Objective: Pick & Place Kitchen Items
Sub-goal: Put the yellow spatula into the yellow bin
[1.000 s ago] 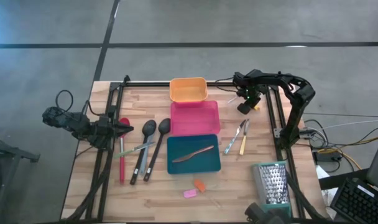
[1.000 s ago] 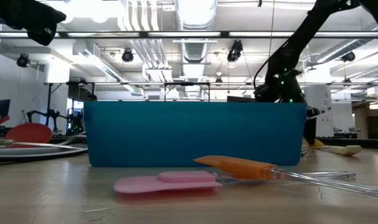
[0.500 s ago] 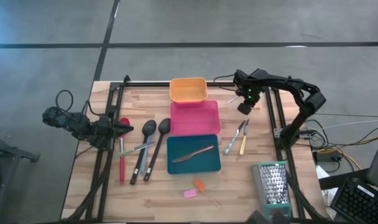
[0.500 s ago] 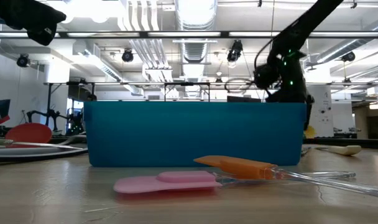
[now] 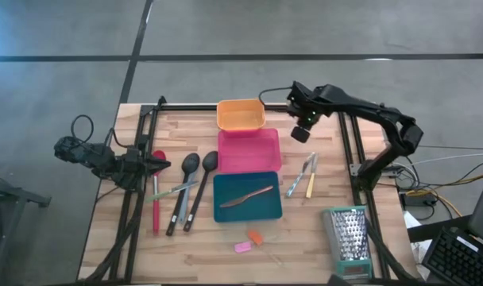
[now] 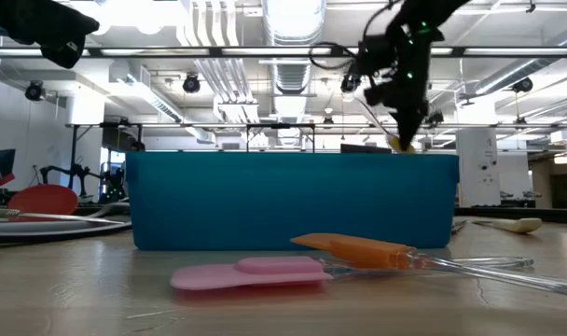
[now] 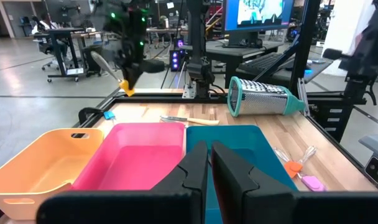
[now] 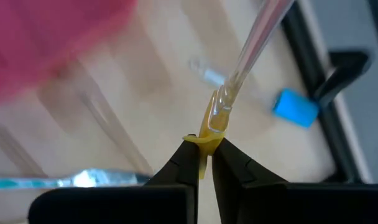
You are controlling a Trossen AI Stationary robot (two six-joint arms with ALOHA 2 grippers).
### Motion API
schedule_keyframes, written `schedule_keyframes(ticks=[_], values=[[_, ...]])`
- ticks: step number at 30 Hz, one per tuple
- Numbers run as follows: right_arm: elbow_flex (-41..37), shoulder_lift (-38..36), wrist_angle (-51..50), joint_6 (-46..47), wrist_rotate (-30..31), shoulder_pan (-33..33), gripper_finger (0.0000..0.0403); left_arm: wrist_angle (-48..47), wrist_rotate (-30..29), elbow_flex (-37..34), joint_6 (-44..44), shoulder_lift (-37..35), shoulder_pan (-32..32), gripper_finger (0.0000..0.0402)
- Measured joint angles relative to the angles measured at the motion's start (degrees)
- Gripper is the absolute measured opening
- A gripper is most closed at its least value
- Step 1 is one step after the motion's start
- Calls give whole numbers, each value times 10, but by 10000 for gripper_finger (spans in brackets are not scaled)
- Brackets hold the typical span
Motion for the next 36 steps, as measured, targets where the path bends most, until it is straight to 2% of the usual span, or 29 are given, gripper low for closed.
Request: schedule_keyframes(ticks=[11,30,32,36], values=[[196,90,-8,-4,0,45,13,0,0,0,0,0,0,26],[558,397,-186,-24,3,49,13,0,0,0,0,0,0,26],[584,420,-199,-26,4,51,13,0,0,0,0,0,0,26],[576,431,-186,-44,2,56,13,-1,0,0,0,0,0,26]])
